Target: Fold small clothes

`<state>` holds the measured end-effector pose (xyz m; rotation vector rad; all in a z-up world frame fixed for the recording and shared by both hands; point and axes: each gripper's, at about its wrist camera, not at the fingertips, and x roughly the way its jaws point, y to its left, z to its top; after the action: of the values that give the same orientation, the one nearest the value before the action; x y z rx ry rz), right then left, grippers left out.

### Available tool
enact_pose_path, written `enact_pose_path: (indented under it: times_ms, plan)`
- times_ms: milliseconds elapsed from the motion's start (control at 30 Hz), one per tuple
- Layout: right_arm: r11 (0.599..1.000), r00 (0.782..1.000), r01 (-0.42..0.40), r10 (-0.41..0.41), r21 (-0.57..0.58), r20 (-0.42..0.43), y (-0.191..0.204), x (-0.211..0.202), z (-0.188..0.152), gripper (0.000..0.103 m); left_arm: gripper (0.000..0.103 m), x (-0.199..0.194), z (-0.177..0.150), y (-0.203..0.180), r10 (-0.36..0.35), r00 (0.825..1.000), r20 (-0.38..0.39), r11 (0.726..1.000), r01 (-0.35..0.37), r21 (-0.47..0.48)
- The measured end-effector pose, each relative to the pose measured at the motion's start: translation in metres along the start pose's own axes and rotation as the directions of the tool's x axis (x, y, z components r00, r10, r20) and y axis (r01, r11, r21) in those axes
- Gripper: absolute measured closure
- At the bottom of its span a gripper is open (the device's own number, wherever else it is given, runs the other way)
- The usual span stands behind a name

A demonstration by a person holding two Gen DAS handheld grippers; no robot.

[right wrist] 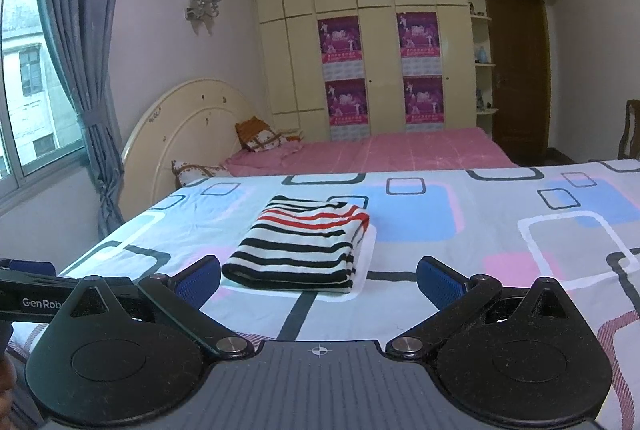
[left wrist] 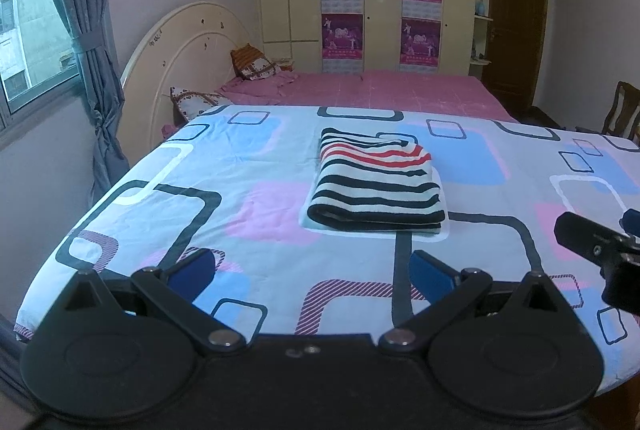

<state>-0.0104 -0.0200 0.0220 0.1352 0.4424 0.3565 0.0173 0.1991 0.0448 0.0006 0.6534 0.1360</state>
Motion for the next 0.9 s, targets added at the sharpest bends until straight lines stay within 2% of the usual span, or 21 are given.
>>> enact_pose_path:
  times_ms: [900]
  plan:
    - [1.000, 1.000, -0.012, 0.012, 0.010, -0.020, -0.002, 0.012, -0.003, 0.000, 0.000, 0.011, 0.000, -0.001, -0.002, 1.000, -0.018, 1.000, 0.002, 0.005]
